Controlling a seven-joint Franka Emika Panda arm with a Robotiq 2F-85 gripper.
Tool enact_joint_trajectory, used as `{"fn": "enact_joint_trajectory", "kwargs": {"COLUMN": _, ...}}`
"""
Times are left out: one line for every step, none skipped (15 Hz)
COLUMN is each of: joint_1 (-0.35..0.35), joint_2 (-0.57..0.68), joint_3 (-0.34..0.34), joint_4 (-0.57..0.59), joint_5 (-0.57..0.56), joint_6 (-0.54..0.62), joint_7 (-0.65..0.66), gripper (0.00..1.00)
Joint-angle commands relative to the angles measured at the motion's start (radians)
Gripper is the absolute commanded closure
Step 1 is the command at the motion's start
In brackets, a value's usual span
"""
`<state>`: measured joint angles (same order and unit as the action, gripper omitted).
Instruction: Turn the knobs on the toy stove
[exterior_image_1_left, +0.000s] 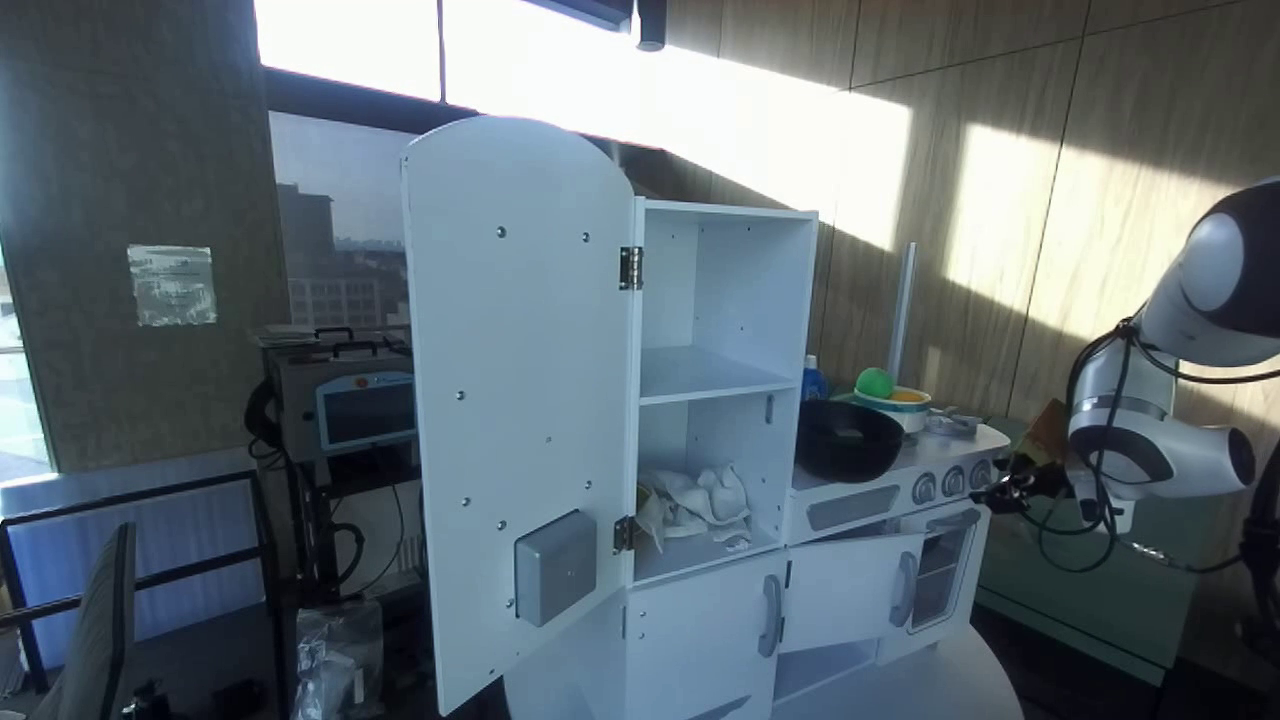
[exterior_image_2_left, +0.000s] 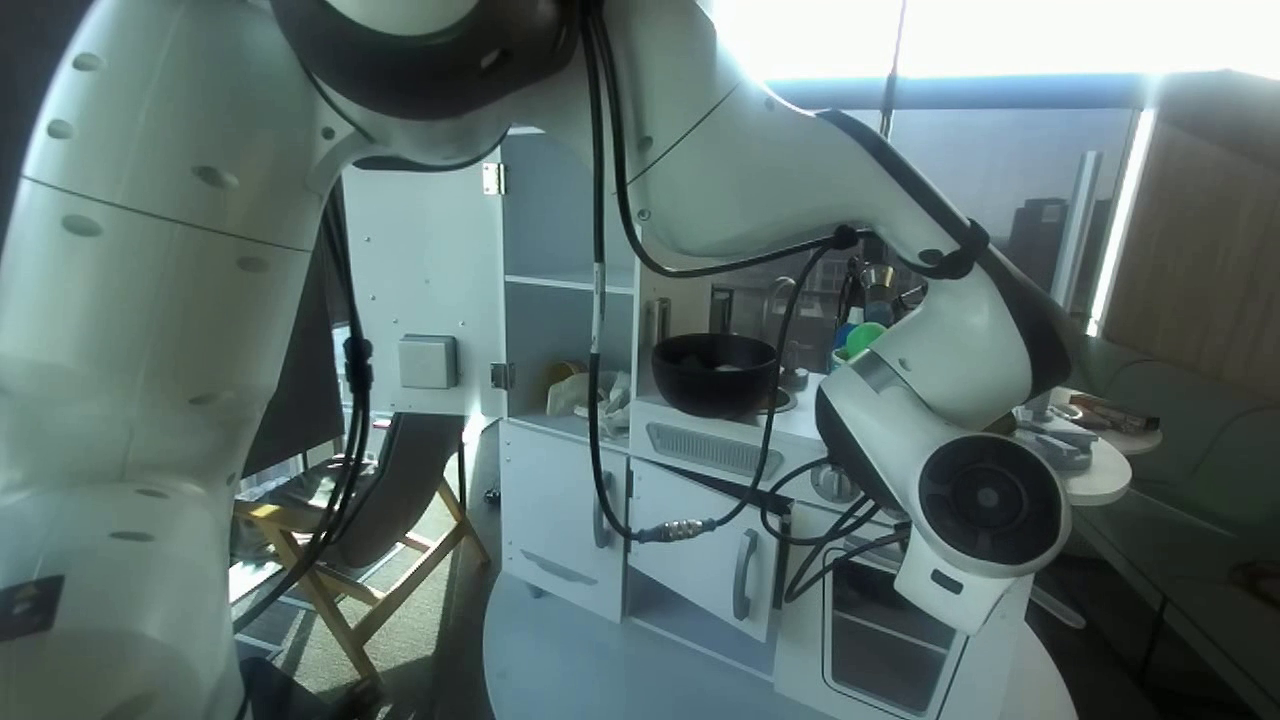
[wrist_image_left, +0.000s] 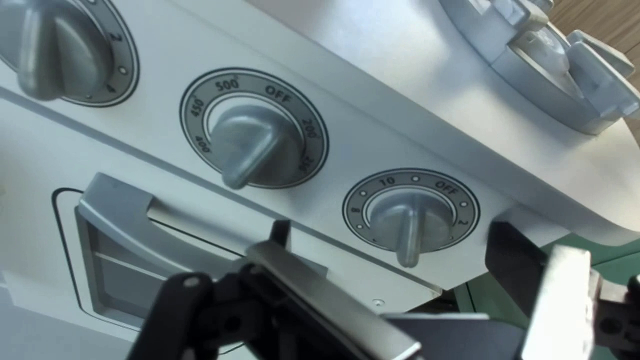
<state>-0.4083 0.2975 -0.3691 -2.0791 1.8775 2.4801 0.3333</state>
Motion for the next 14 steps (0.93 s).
{"fn": "enact_joint_trajectory", "kwargs": {"joint_1": 0.009, "joint_2": -0.015, "joint_3": 0.007, "joint_4": 0.002, "joint_5": 0.030, "joint_6": 0.015, "joint_7": -0.001, "gripper": 0.00}}
{"fn": "enact_joint_trajectory", "kwargs": {"joint_1": 0.008, "joint_2": -0.014, "joint_3": 0.007, "joint_4": 0.002, "joint_5": 0.030, "joint_6": 0.013, "joint_7": 0.001, "gripper": 0.00}}
{"fn": "enact_joint_trajectory", "kwargs": {"joint_1": 0.007, "joint_2": -0.017, "joint_3": 0.006, "joint_4": -0.001, "joint_5": 0.030, "joint_6": 0.010, "joint_7": -0.003, "gripper": 0.25}}
{"fn": "enact_joint_trajectory", "kwargs": {"joint_1": 0.007, "joint_2": -0.019, "joint_3": 0.005, "joint_4": -0.003, "joint_5": 0.029, "joint_6": 0.009, "joint_7": -0.005, "gripper": 0.25}}
{"fn": "enact_joint_trajectory", "kwargs": {"joint_1": 0.006, "joint_2": -0.023, "joint_3": 0.004, "joint_4": -0.007, "joint_5": 0.029, "joint_6": 0.004, "joint_7": -0.007, "gripper": 0.32}}
{"fn": "enact_joint_trajectory", "kwargs": {"joint_1": 0.005, "joint_2": -0.027, "joint_3": 0.003, "joint_4": -0.010, "joint_5": 0.030, "joint_6": 0.003, "joint_7": -0.010, "gripper": 0.41}}
{"fn": "enact_joint_trajectory", "kwargs": {"joint_1": 0.006, "joint_2": -0.030, "joint_3": 0.003, "joint_4": -0.013, "joint_5": 0.029, "joint_6": 0.003, "joint_7": -0.011, "gripper": 0.48}}
{"fn": "enact_joint_trajectory", "kwargs": {"joint_1": 0.007, "joint_2": -0.034, "joint_3": 0.003, "joint_4": -0.015, "joint_5": 0.034, "joint_6": 0.005, "joint_7": -0.016, "gripper": 0.58}}
{"fn": "enact_joint_trajectory", "kwargs": {"joint_1": 0.008, "joint_2": -0.035, "joint_3": 0.002, "joint_4": -0.017, "joint_5": 0.029, "joint_6": 0.006, "joint_7": -0.013, "gripper": 0.64}}
{"fn": "enact_joint_trajectory", "kwargs": {"joint_1": 0.007, "joint_2": -0.038, "joint_3": 0.001, "joint_4": -0.020, "joint_5": 0.028, "joint_6": 0.003, "joint_7": -0.014, "gripper": 0.71}}
{"fn": "enact_joint_trajectory", "kwargs": {"joint_1": 0.007, "joint_2": -0.043, "joint_3": 0.000, "joint_4": -0.022, "joint_5": 0.029, "joint_6": 0.003, "joint_7": -0.019, "gripper": 0.79}}
{"fn": "enact_joint_trajectory", "kwargs": {"joint_1": 0.007, "joint_2": -0.047, "joint_3": 0.000, "joint_4": -0.026, "joint_5": 0.029, "joint_6": 0.005, "joint_7": -0.024, "gripper": 0.84}}
{"fn": "enact_joint_trajectory", "kwargs": {"joint_1": 0.015, "joint_2": -0.049, "joint_3": 0.000, "joint_4": -0.029, "joint_5": 0.021, "joint_6": 0.029, "joint_7": -0.026, "gripper": 0.84}}
{"fn": "enact_joint_trajectory", "kwargs": {"joint_1": 0.023, "joint_2": -0.054, "joint_3": 0.000, "joint_4": -0.033, "joint_5": 0.016, "joint_6": 0.052, "joint_7": -0.055, "gripper": 0.84}}
